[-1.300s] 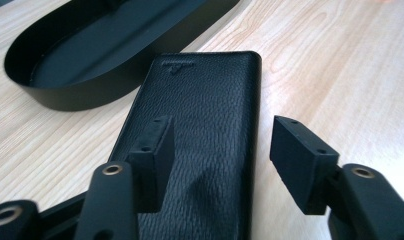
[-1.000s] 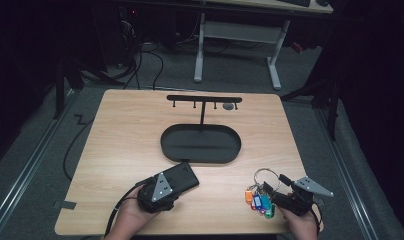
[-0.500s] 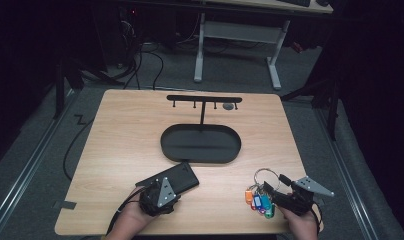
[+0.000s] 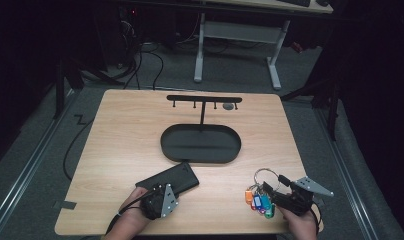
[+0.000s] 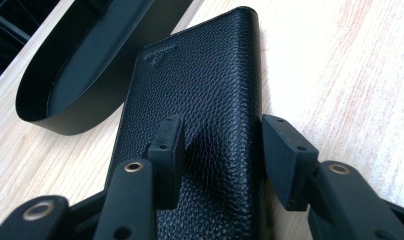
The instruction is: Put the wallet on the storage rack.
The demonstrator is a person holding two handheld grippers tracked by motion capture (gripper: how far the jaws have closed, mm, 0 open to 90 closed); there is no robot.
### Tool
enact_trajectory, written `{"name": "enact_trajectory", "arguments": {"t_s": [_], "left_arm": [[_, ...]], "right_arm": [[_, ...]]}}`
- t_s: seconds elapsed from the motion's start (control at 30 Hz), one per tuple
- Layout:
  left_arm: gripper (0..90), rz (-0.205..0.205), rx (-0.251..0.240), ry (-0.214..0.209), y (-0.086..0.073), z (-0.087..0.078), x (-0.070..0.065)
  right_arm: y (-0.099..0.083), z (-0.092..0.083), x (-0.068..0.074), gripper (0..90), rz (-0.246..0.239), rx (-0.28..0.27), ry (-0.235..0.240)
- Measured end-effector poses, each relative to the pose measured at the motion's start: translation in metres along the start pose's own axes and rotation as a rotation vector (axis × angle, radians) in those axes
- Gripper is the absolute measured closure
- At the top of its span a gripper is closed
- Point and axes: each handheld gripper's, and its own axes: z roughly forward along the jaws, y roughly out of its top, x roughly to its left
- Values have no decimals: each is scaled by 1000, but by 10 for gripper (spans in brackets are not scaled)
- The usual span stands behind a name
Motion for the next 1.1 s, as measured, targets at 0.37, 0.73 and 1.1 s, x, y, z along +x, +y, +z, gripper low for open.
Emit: {"name": "enact_trajectory", "arguments": {"t_s": [0.37,0.73,1.1], "left_arm": [[679,-9,-27,-6,-1,-3,1],[777,-22,-63,19,2,-13,4],[798,-61,-131,21,0,-27,11]], "right_arm": [[-1,-1,-2,232,14,-5,4],[-1,-2,-5,234,23,-12,6],[-1,-2,-5,237,23,-11,7]]}}
